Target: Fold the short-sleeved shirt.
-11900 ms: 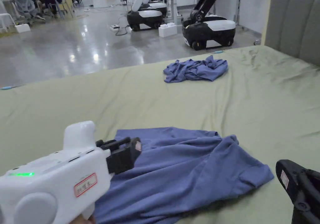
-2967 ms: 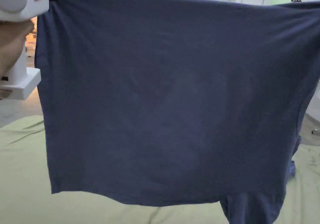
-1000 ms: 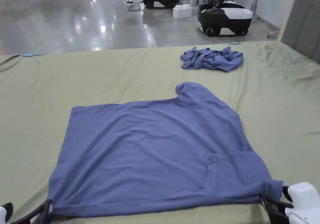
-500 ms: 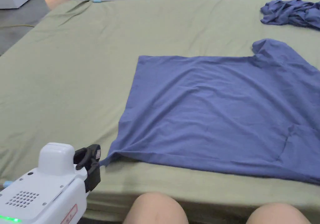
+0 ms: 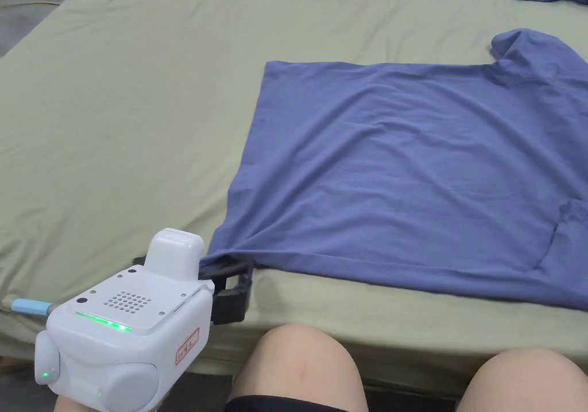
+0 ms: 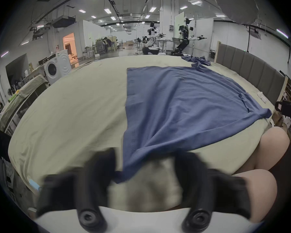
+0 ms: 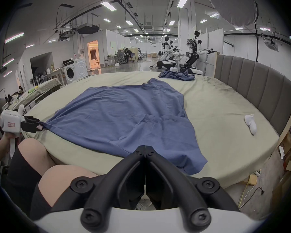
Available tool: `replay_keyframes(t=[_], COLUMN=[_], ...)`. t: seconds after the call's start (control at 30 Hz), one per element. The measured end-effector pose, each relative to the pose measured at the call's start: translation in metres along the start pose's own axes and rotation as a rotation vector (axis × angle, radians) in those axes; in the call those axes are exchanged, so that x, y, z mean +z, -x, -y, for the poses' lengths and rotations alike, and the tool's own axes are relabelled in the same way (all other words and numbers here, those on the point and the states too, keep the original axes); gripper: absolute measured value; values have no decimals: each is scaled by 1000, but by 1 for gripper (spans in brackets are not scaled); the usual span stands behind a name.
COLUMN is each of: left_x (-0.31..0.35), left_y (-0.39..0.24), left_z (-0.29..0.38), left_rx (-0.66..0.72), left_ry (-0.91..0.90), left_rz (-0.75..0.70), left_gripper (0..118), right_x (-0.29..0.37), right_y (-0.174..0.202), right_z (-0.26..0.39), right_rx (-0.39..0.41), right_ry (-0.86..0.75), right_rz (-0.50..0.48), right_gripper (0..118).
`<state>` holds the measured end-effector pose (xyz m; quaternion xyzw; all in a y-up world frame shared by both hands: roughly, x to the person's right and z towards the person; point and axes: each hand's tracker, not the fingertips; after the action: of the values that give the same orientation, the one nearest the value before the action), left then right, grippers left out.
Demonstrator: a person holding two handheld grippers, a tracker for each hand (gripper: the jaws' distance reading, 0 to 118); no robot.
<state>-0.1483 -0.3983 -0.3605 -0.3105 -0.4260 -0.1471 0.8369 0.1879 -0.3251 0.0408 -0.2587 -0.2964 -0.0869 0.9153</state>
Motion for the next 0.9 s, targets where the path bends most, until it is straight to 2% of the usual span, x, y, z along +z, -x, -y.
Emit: replay_keyframes(t=[0.03,0.1,0.17,0.3,0.47,0.5,0.53,0.57,0.6,0.67,0.73,0.77,0.8,0.83,0.9], left_x=[-2,-4,-7,-3,6,7,10,10,10,10,9,8,7,7,7], left_y=[-3,-6,-8,-11,-6,-6,-10,-11,-12,-16,-20,-21,-21,-21,-21], left_z=[1,1,3,-1,-10,-11,-16,-17,-17,-19,-21,-21,-22,-22,-22], left_rx=[-21,-110,-63,-81,-46,-34,-29,-25,-20,-16,-11,-10,-9,-5,8], left_ry=[-9,-40,25,6,-23,-30,-30,-29,-28,-25,-18,-14,-12,-6,-2], left_rz=[-24,-116,-29,-60,-61,-56,-55,-53,-53,-53,-53,-55,-56,-57,-49], left_gripper=[0,0,0,0,0,0,0,0,0,0,0,0,0,0,0], right_x=[-1,-2,-2,-1,-10,-16,-23,-31,-40,-44,-55,-59,-61,-63,-64], right_y=[1,1,2,-2,-28,-36,-44,-54,-62,-76,-87,-93,-99,-100,-98], right_z=[2,3,3,3,8,10,13,18,22,25,25,25,25,25,27], right_rx=[-3,-8,-8,5,34,45,78,91,95,84,12,-25,-69,-92,-112], right_ry=[4,7,8,3,26,42,76,109,148,124,165,183,192,197,220], right_rz=[-2,-9,-10,-3,95,104,141,161,186,155,122,87,82,72,39], right_gripper=[3,3,3,3,5,27,67,115,118,117,113,90,43,9,9])
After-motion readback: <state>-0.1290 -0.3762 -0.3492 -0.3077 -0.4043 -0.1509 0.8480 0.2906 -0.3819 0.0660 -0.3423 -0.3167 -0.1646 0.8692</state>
